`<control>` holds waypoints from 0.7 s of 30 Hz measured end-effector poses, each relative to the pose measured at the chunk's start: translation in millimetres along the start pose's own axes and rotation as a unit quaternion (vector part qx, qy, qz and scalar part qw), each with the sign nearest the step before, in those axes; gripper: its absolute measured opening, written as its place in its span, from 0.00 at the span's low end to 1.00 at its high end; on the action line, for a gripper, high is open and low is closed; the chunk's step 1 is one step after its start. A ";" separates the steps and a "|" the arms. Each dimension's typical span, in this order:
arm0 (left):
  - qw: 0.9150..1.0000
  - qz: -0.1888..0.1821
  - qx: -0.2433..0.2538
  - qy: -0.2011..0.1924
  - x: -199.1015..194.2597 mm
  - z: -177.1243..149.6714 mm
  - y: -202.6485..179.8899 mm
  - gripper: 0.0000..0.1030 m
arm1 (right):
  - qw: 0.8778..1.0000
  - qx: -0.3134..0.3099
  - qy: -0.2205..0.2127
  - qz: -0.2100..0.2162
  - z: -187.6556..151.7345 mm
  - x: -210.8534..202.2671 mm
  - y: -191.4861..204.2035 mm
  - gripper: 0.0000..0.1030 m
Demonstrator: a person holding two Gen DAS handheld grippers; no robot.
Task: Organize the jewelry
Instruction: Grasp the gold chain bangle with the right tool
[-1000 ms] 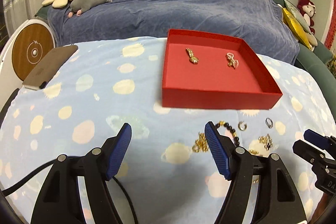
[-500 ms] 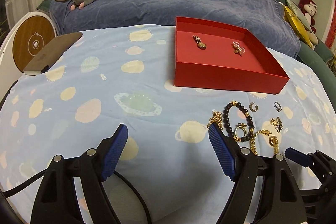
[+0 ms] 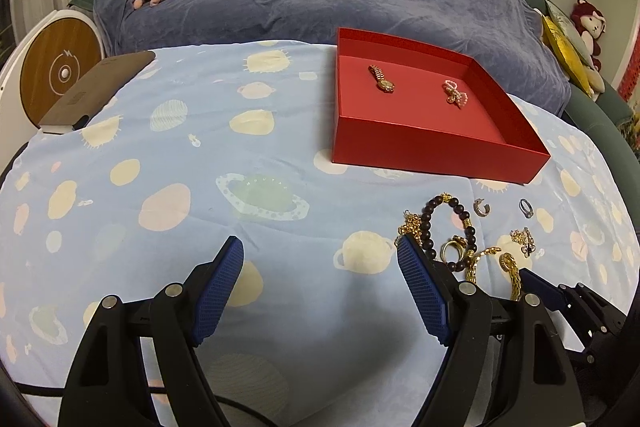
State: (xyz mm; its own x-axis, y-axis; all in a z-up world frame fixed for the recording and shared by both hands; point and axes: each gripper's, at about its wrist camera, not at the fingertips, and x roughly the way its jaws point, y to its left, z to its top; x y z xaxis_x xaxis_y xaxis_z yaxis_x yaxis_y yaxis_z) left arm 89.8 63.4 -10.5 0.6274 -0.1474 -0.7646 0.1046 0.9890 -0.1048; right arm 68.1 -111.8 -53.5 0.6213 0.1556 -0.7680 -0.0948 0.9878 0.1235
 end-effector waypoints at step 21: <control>0.999 -0.031 0.022 0.010 7.5 -3.0 -26.9 0.74 | 0.998 0.035 -0.048 -0.019 15.5 -33.4 -42.8 0.52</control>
State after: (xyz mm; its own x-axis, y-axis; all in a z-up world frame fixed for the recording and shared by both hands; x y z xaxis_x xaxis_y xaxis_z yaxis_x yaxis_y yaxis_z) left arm 89.4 35.7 -15.4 0.6027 -0.2075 -0.7705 0.1763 0.9764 -0.1250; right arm 63.4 -159.3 -23.4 0.6953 0.1137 -0.7097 -0.0165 0.9897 0.1423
